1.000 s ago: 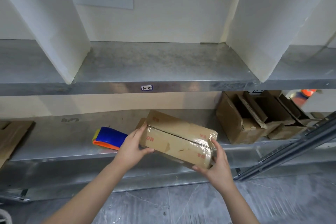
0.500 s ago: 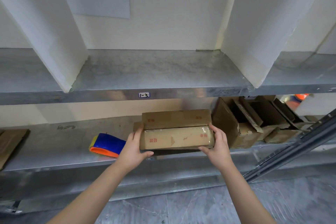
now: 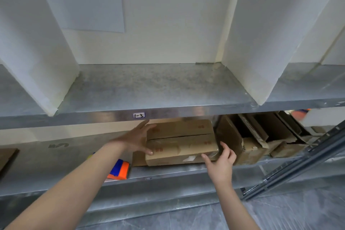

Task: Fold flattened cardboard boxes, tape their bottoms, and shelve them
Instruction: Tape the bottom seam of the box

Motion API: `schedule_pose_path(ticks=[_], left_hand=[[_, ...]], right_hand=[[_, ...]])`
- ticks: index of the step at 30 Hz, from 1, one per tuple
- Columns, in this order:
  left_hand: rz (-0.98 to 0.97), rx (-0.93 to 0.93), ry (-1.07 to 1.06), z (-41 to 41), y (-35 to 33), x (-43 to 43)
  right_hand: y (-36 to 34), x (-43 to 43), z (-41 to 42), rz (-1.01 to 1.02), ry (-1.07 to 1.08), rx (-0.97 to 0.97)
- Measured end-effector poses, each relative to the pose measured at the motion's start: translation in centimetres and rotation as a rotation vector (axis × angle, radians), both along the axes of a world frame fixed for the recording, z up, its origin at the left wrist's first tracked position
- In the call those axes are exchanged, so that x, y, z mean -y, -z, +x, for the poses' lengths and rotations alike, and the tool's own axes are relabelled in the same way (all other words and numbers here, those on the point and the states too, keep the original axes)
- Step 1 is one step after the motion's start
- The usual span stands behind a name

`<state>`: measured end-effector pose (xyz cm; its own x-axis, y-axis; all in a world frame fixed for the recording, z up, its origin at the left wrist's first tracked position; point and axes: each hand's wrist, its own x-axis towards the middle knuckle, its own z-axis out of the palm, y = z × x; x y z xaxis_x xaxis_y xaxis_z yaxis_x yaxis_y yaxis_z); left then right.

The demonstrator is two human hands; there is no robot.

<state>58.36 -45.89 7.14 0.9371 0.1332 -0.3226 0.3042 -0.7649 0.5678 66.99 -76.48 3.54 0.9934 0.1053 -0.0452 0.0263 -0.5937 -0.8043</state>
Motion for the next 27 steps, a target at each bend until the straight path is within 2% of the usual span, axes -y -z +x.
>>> schedule_pose_path(ticks=[4, 8, 13, 18, 22, 27], left_hand=[[-0.089, 0.0, -0.032, 0.4, 1.3, 1.2], [-0.128, 0.085, -0.125, -0.2, 2.0, 3.0], [-0.16, 0.174, -0.168, -1.6, 2.8, 5.7], [-0.33, 0.262, -0.263, -3.1, 2.9, 8.1], [-0.185, 0.301, -0.276, -4.8, 3.7, 9.6], [-0.24, 0.367, -0.323, -6.1, 3.7, 12.4]], right_hand=[[0.3, -1.0, -0.6, 0.041, 0.099, -0.065], [1.9, -0.9, -0.9, 0.293, 0.212, -0.193], [2.5, -1.4, -1.8, 0.509, 0.222, -0.368], [1.4, -0.9, -2.9, 0.59, 0.101, -0.299], [1.5, 0.2, -3.1, 0.641, -0.013, -0.311], [1.0, 1.3, -3.7, 0.608, -0.2, -0.354]])
